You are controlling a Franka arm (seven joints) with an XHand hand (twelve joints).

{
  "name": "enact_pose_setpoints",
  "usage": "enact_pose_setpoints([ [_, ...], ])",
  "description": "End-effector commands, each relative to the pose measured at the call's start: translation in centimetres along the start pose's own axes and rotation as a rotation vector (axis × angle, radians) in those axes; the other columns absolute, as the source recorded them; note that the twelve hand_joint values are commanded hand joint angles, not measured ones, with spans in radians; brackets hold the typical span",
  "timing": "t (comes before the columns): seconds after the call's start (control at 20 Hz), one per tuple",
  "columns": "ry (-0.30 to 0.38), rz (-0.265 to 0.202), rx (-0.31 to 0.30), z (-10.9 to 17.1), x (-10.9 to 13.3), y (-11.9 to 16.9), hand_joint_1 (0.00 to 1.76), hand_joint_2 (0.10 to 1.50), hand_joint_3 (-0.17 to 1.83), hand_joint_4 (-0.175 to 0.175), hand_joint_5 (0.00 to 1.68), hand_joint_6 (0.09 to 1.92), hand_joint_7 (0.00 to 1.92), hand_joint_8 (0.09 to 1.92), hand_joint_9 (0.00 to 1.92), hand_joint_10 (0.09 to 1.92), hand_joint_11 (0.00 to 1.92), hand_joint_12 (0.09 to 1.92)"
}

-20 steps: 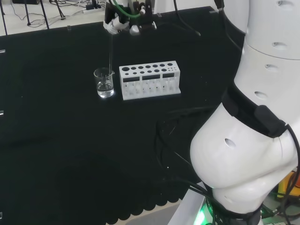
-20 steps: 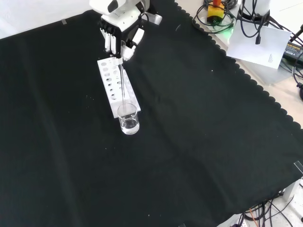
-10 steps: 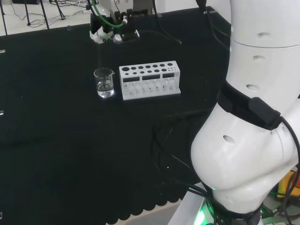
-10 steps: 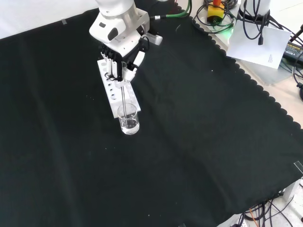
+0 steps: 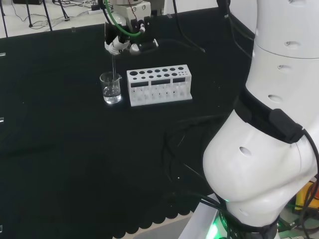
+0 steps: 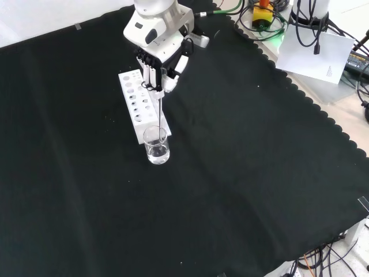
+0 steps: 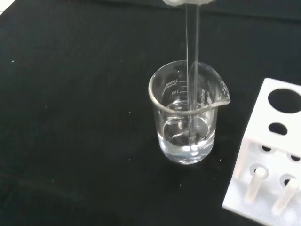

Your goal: Stir in the beaker to the left of the white test tube rack with the glass rod.

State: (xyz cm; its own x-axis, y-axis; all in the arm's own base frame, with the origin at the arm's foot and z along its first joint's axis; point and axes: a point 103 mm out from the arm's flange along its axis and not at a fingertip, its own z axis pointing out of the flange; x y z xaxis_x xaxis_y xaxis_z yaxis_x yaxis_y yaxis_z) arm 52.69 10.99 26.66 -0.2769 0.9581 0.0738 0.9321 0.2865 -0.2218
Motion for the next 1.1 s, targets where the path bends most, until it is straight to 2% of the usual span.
enact_pose_setpoints([
  [0.05, -0.039, 0.034, -0.048, -2.7, 1.8, 2.2, 1.31, 1.10, -0.17, -0.175, 1.38, 0.09, 1.17, 1.03, 1.55, 0.92, 1.65, 0.53],
  [0.15, -0.021, -0.021, -0.080, -3.4, 2.8, 2.0, 1.31, 1.10, -0.17, -0.175, 1.38, 0.09, 1.17, 1.03, 1.55, 0.92, 1.65, 0.53],
  [0.25, -0.011, -0.042, -0.088, -3.6, 3.0, 2.0, 1.31, 1.10, -0.17, -0.175, 1.38, 0.09, 1.17, 1.03, 1.55, 0.92, 1.65, 0.53],
  [0.35, -0.014, -0.056, -0.079, -3.4, 2.8, 1.9, 1.31, 1.10, -0.17, -0.175, 1.38, 0.09, 1.17, 1.03, 1.55, 0.92, 1.65, 0.53],
  [0.55, -0.011, -0.044, -0.070, -3.0, 2.0, 2.1, 1.31, 1.10, -0.17, -0.175, 1.38, 0.09, 1.17, 1.03, 1.55, 0.92, 1.65, 0.53],
  [0.6, -0.064, 0.085, -0.046, -2.9, 2.1, 2.3, 1.31, 1.10, -0.17, -0.175, 1.38, 0.09, 1.17, 1.03, 1.55, 0.92, 1.65, 0.53],
  [0.65, -0.052, 0.050, -0.034, -2.8, 2.5, 2.5, 1.31, 1.10, -0.17, -0.175, 1.38, 0.09, 1.17, 1.03, 1.55, 0.92, 1.65, 0.53],
  [0.85, -0.035, 0.002, -0.058, -3.0, 3.2, 2.9, 1.31, 1.10, -0.17, -0.175, 1.38, 0.09, 1.18, 1.02, 1.55, 0.92, 1.65, 0.53],
  [0.9, -0.029, -0.013, -0.071, -3.2, 3.1, 2.5, 1.31, 1.10, -0.17, -0.175, 1.38, 0.09, 1.18, 1.02, 1.55, 0.92, 1.65, 0.53],
  [0.95, 0.002, -0.034, -0.126, -3.2, 1.4, -0.3, 1.31, 1.10, -0.17, -0.175, 1.38, 0.09, 1.18, 1.02, 1.55, 0.92, 1.65, 0.53],
  [1.0, 0.001, -0.039, -0.109, -3.3, 0.7, -1.2, 1.31, 1.10, -0.17, -0.175, 1.38, 0.09, 1.18, 1.02, 1.55, 0.92, 1.65, 0.53],
  [1.1, -0.013, -0.043, -0.084, -3.5, 0.9, -0.2, 1.31, 1.10, -0.17, -0.175, 1.38, 0.09, 1.17, 1.02, 1.55, 0.92, 1.65, 0.53],
])
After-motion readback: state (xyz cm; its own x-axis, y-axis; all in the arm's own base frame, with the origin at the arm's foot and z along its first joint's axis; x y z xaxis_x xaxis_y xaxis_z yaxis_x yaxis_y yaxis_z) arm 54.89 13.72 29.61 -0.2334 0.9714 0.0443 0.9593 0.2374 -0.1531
